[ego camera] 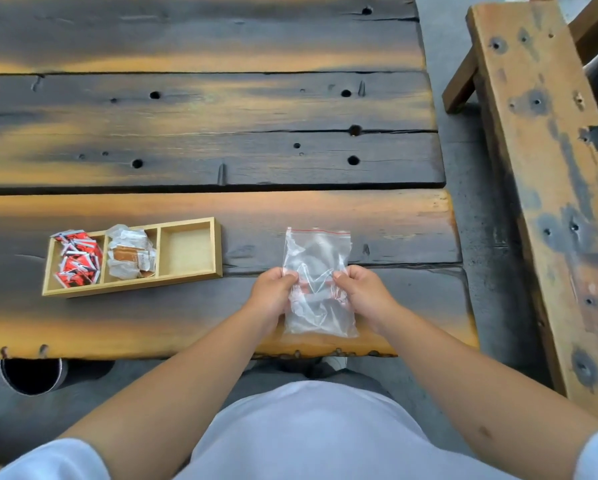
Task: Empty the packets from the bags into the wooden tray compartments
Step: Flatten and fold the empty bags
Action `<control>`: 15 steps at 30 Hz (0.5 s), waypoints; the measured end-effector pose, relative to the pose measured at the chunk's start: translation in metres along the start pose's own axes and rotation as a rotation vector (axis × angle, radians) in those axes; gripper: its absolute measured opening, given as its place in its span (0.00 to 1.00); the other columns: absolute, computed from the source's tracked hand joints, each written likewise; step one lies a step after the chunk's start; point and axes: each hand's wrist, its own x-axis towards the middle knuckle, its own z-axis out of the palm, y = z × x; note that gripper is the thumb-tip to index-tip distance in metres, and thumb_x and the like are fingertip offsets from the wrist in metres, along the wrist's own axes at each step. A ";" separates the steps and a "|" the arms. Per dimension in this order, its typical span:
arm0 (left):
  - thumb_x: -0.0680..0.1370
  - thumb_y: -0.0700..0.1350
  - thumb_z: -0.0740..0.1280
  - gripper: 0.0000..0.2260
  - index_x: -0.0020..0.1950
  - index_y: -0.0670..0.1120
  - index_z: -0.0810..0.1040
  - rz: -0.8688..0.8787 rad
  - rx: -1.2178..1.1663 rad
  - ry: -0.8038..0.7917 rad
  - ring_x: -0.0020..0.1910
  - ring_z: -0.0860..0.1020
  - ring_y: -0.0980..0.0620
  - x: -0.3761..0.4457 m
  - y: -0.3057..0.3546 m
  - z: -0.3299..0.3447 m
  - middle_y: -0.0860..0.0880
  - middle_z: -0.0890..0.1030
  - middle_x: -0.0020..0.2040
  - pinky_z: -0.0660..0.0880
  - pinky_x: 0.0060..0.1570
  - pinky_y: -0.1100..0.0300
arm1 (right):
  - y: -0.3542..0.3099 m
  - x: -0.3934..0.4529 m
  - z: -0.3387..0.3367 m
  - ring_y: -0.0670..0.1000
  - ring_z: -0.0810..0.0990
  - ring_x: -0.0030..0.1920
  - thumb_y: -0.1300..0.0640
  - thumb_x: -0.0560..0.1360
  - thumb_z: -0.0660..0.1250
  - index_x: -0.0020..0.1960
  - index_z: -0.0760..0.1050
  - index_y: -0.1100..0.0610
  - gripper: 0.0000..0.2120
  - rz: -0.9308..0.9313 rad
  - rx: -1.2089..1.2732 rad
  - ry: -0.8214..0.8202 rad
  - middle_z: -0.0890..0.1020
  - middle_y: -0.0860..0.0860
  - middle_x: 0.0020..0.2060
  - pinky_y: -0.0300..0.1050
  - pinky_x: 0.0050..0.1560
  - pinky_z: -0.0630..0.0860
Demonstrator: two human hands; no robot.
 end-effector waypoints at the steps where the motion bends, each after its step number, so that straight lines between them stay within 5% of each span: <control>1: 0.80 0.41 0.63 0.06 0.44 0.42 0.77 -0.003 0.022 0.007 0.39 0.83 0.43 0.006 -0.001 0.001 0.39 0.84 0.45 0.82 0.41 0.49 | 0.001 0.005 0.001 0.56 0.78 0.41 0.51 0.79 0.64 0.43 0.74 0.60 0.13 0.000 -0.012 0.016 0.80 0.58 0.40 0.51 0.43 0.76; 6: 0.77 0.44 0.64 0.09 0.37 0.46 0.75 -0.015 0.189 0.073 0.31 0.73 0.49 0.037 -0.009 0.003 0.36 0.84 0.45 0.71 0.36 0.56 | 0.009 0.032 0.002 0.53 0.73 0.37 0.54 0.79 0.65 0.40 0.71 0.57 0.10 0.052 -0.060 0.139 0.75 0.56 0.35 0.46 0.40 0.71; 11: 0.75 0.38 0.61 0.09 0.37 0.46 0.76 0.004 0.298 0.118 0.37 0.78 0.46 0.048 -0.009 0.007 0.46 0.80 0.34 0.80 0.46 0.49 | 0.013 0.051 0.002 0.55 0.80 0.43 0.51 0.76 0.68 0.34 0.67 0.56 0.16 0.106 -0.213 0.265 0.80 0.59 0.37 0.50 0.46 0.76; 15: 0.74 0.40 0.65 0.03 0.43 0.47 0.76 0.096 0.563 0.193 0.42 0.80 0.47 0.050 -0.011 0.013 0.47 0.83 0.43 0.74 0.37 0.58 | 0.012 0.049 -0.001 0.55 0.76 0.38 0.45 0.75 0.69 0.40 0.67 0.55 0.17 0.146 -0.447 0.305 0.75 0.51 0.35 0.45 0.32 0.67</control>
